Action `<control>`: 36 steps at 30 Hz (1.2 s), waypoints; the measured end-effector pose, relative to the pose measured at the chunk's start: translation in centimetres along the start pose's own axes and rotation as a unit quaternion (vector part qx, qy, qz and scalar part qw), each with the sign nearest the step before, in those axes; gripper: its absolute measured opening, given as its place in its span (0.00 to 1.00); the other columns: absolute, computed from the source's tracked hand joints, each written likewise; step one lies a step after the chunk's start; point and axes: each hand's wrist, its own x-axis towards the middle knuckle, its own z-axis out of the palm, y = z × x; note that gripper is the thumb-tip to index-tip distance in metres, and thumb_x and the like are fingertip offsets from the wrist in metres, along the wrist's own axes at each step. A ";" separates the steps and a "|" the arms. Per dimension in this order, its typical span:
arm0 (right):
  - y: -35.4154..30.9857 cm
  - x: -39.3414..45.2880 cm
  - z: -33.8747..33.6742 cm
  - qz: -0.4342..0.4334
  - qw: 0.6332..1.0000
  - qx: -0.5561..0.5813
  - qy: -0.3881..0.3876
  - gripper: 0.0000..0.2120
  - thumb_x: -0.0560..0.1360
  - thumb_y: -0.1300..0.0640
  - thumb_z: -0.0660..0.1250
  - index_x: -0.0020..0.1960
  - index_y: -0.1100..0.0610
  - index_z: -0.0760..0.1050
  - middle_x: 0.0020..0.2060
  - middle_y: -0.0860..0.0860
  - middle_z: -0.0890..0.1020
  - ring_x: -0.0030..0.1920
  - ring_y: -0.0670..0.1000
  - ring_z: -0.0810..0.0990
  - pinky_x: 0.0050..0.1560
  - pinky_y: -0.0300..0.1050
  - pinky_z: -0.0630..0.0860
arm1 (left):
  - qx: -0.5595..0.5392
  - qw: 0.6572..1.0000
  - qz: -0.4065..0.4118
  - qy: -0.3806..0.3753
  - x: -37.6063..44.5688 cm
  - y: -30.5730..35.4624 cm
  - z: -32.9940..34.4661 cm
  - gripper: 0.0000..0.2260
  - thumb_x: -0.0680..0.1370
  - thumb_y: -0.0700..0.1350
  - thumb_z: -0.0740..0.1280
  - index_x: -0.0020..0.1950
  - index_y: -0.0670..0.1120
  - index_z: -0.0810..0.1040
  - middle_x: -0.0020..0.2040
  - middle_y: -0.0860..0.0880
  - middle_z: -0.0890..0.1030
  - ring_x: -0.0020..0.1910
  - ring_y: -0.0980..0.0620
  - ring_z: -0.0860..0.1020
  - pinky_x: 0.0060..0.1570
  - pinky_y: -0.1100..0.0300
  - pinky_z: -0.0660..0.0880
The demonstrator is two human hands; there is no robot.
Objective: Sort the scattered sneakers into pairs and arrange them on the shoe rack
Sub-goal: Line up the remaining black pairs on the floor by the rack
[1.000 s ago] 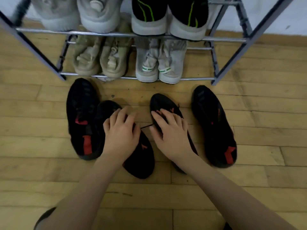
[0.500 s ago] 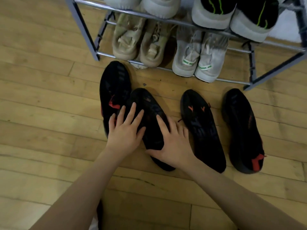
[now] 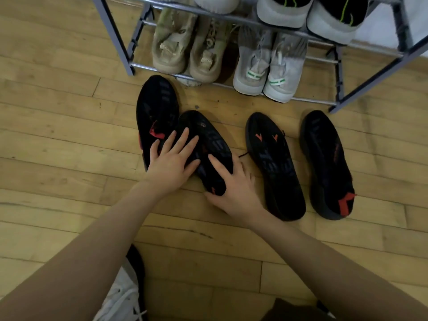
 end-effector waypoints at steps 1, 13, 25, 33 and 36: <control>0.2 -0.1 -0.6 -0.006 1.000 0.013 0.007 0.38 0.72 0.42 0.67 0.73 0.34 0.47 0.76 0.54 0.46 0.74 0.60 0.48 0.70 0.62 0.49 | -0.014 1.000 0.003 0.009 0.0 0.1 -0.2 0.26 0.80 0.58 0.53 0.76 0.56 0.50 0.77 0.53 0.48 0.76 0.49 0.46 0.71 0.45 0.43; 5.3 -3.6 -7.6 -0.138 0.988 0.042 0.061 0.29 0.68 0.41 0.66 0.69 0.42 0.68 0.76 0.53 0.56 0.74 0.59 0.55 0.69 0.65 0.58 | 0.057 0.953 0.293 0.054 1.5 3.5 -5.6 0.33 0.74 0.69 0.48 0.76 0.57 0.49 0.77 0.53 0.47 0.75 0.47 0.40 0.72 0.45 0.39; 12.4 -1.8 -11.4 -0.183 0.982 -0.024 0.043 0.33 0.67 0.40 0.67 0.69 0.48 0.66 0.74 0.51 0.59 0.73 0.55 0.60 0.67 0.63 0.62 | 0.170 0.912 0.373 0.001 8.7 9.1 -4.2 0.36 0.73 0.72 0.44 0.76 0.55 0.52 0.76 0.50 0.59 0.75 0.44 0.51 0.68 0.43 0.44; 15.5 -1.4 -11.0 -0.146 0.982 -0.116 0.034 0.40 0.67 0.40 0.69 0.74 0.44 0.56 0.75 0.52 0.53 0.73 0.58 0.57 0.69 0.56 0.55 | 0.132 0.925 0.352 -0.047 10.1 10.8 -1.0 0.39 0.70 0.73 0.49 0.76 0.52 0.52 0.74 0.46 0.63 0.69 0.44 0.66 0.67 0.48 0.59; 15.9 -2.8 -9.8 -0.073 0.983 -0.147 0.081 0.40 0.67 0.36 0.68 0.74 0.43 0.56 0.75 0.55 0.56 0.73 0.62 0.56 0.70 0.61 0.57 | 0.148 0.916 0.373 -0.016 9.9 10.9 -0.8 0.40 0.69 0.73 0.50 0.75 0.52 0.57 0.73 0.46 0.65 0.62 0.41 0.72 0.62 0.47 0.66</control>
